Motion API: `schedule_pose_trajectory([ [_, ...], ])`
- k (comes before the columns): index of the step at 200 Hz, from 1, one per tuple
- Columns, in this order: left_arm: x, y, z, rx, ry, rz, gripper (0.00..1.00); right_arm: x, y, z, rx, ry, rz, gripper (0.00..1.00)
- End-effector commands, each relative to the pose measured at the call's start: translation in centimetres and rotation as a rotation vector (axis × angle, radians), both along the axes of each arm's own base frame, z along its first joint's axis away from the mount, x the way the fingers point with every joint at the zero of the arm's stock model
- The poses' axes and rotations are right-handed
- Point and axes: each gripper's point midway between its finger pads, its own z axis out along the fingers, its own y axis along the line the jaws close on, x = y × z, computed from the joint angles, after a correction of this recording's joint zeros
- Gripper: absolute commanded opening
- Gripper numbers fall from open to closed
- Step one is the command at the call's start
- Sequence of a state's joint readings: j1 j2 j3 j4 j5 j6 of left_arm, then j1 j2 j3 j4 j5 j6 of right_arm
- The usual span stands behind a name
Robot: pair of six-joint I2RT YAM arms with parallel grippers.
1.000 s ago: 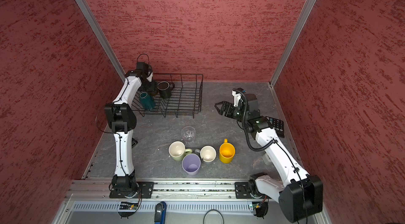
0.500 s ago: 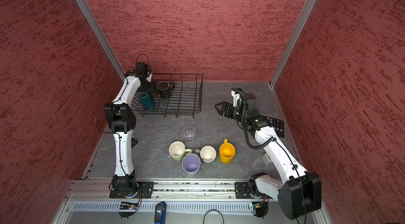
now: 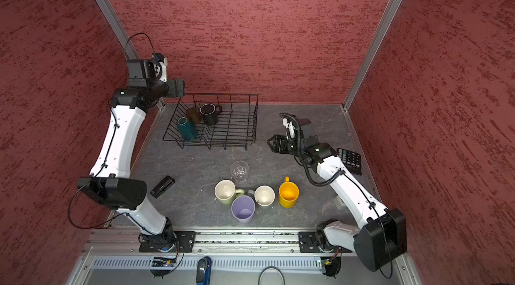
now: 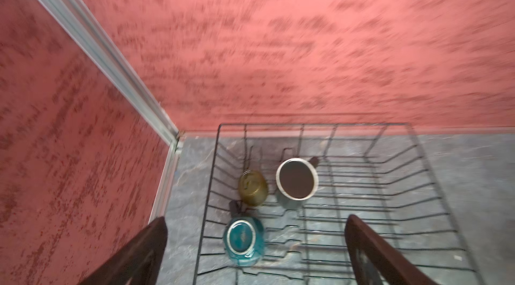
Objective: Load cups into a dish rack
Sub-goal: Place the cup upside down at the dish rack, then pick up the cup from the center of the table.
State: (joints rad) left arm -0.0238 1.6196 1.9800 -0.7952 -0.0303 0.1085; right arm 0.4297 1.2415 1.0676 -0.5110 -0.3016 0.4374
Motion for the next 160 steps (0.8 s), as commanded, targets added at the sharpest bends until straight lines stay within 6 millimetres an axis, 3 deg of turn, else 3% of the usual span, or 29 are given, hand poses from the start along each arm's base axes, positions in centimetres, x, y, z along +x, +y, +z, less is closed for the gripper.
schedule_pose_trajectory([
  [1, -1.2, -0.8, 1.4, -0.066, -0.125, -0.047, 1.00, -0.3, 1.0, 0.3, -0.045, -0.012, 0.010, 0.72],
  [14, -3.0, -1.8, 2.8, -0.081, -0.246, -0.110, 1.00, -0.8, 2.0, -0.1, -0.050, -0.008, 0.030, 0.71],
  [44, -6.2, -3.2, 2.1, -0.208, -0.323, -0.203, 1.00, -2.2, 4.5, -1.3, -0.072, 0.016, 0.077, 0.70],
  [78, -7.0, -3.6, -0.2, -0.310, -0.293, -0.252, 1.00, -3.4, 7.2, -3.2, -0.134, 0.046, 0.122, 0.69],
  [123, -7.2, -3.6, -2.5, -0.357, -0.263, -0.255, 1.00, -4.1, 8.8, -5.5, -0.224, 0.079, 0.126, 0.65],
  [129, -7.2, -3.6, -2.8, -0.370, -0.255, -0.253, 1.00, -4.1, 9.1, -6.8, -0.250, 0.103, 0.129, 0.65],
  [160, -7.9, -3.6, -3.4, -0.393, -0.249, -0.261, 1.00, -4.0, 10.0, -9.2, -0.302, 0.137, 0.130, 0.61],
])
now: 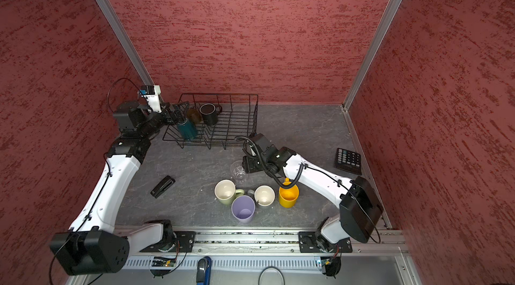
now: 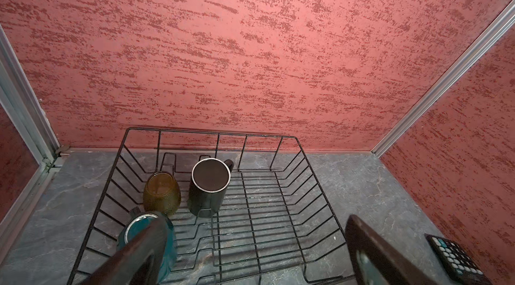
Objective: Load cups into a dish rack
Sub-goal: Pick up the cup from the center of the table.
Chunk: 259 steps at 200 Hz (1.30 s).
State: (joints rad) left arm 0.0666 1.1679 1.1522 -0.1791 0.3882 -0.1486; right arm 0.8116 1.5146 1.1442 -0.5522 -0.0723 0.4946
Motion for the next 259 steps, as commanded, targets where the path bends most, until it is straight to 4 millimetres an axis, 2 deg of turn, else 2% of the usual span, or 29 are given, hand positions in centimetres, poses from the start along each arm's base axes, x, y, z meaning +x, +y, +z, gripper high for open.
schedule_pose_trajectory([
  [1, -1.0, -0.3, 1.5, -0.029, -0.056, -0.025, 1.00, 0.7, 0.0, -1.1, -0.059, -0.001, -0.046, 0.61],
  [67, -1.4, 0.0, 1.2, -0.030, -0.049, -0.012, 1.00, 1.9, 0.7, -4.1, -0.155, 0.002, -0.047, 0.49],
  [140, -1.6, 0.5, 1.3, -0.040, -0.058, -0.001, 1.00, 3.1, 1.7, -5.5, -0.216, -0.015, -0.035, 0.40],
  [172, -1.7, 0.6, 1.1, -0.042, -0.057, 0.001, 1.00, 3.2, 1.9, -6.2, -0.238, -0.013, -0.028, 0.33],
  [223, -1.7, 0.6, 1.1, -0.047, -0.060, -0.004, 1.00, 3.5, 1.3, -6.4, -0.280, -0.029, -0.028, 0.19],
  [259, -1.6, 0.8, 1.3, -0.066, -0.062, 0.006, 1.00, 3.6, 0.5, -5.4, -0.313, -0.059, -0.033, 0.07],
])
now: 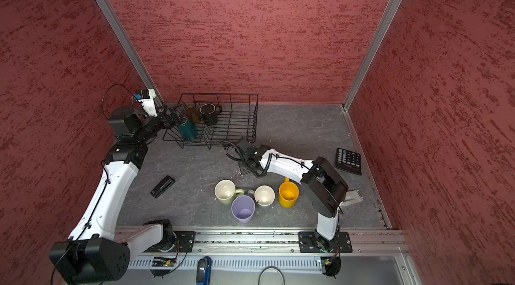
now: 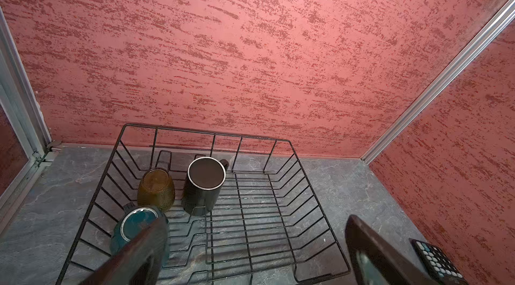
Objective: Load cups into a dish rack
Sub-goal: Pick up the cup from the center of the table, then place the cup upside down at the dish rack.
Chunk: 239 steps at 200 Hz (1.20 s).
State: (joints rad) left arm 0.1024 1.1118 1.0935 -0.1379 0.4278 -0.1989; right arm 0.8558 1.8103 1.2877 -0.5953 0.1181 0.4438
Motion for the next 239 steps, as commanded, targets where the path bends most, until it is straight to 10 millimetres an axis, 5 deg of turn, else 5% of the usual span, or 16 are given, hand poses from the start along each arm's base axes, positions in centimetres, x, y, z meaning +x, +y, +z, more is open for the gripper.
schedule_pose_trajectory([
  [1, -0.3, 0.2, 1.0, -0.016, -0.039, 0.001, 1.00, 0.7, -0.7, 1.5, -0.043, -0.054, -0.013, 0.07],
  [70, -0.4, -0.2, 1.2, -0.030, -0.058, -0.021, 1.00, 0.6, -4.3, 3.8, -0.074, -0.088, -0.077, 0.00],
  [142, -1.3, -2.3, 1.8, -0.022, -0.144, -0.130, 1.00, 0.1, -11.6, 10.3, 0.103, -0.155, -0.231, 0.00],
  [177, -2.7, -5.4, 2.0, 0.034, -0.217, -0.268, 1.00, 0.8, -13.5, 13.9, 0.312, -0.192, -0.276, 0.00],
  [239, -8.2, -14.9, -0.3, 0.166, -0.362, -0.664, 1.00, 3.1, -11.4, 20.0, 0.798, -0.222, -0.207, 0.00],
])
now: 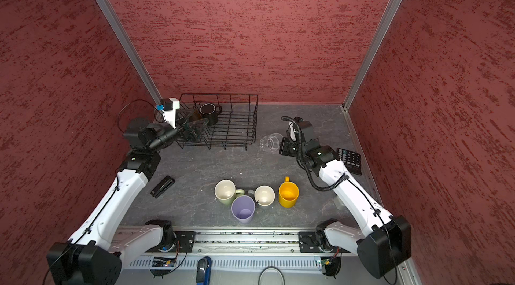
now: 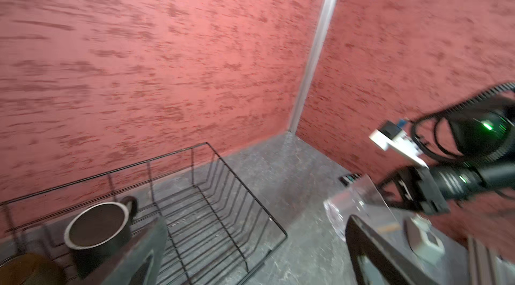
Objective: Load cups into a dish rack
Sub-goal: Place the cup upside down at the dish rack.
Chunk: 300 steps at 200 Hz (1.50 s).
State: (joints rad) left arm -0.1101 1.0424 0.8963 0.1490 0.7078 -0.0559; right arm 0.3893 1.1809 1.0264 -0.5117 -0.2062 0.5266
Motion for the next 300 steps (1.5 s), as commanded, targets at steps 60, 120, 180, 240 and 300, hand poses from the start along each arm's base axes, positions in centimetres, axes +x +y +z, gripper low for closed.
schedule_pose_trajectory([
  [60, -6.4, -8.0, -2.1, 0.027, -0.240, -0.388, 0.99, 0.6, 6.0, 9.3, 0.467, -0.176, 0.303, 0.00],
  [120, -6.5, -9.2, -2.8, -0.006, -0.255, -0.491, 1.00, -2.0, 8.0, 10.7, 0.576, -0.170, 0.510, 0.00],
  [180, -5.9, -10.3, -3.0, -0.021, -0.258, -0.539, 1.00, -3.8, 9.8, 10.8, 0.628, -0.144, 0.625, 0.00],
  [240, -6.4, -11.1, -2.4, -0.032, -0.281, -0.587, 1.00, -4.5, 11.4, 10.3, 0.650, -0.119, 0.664, 0.00],
  [300, -7.0, -11.9, -2.5, -0.031, -0.272, -0.646, 0.97, -5.0, 13.1, 10.1, 0.679, -0.103, 0.703, 0.00],
])
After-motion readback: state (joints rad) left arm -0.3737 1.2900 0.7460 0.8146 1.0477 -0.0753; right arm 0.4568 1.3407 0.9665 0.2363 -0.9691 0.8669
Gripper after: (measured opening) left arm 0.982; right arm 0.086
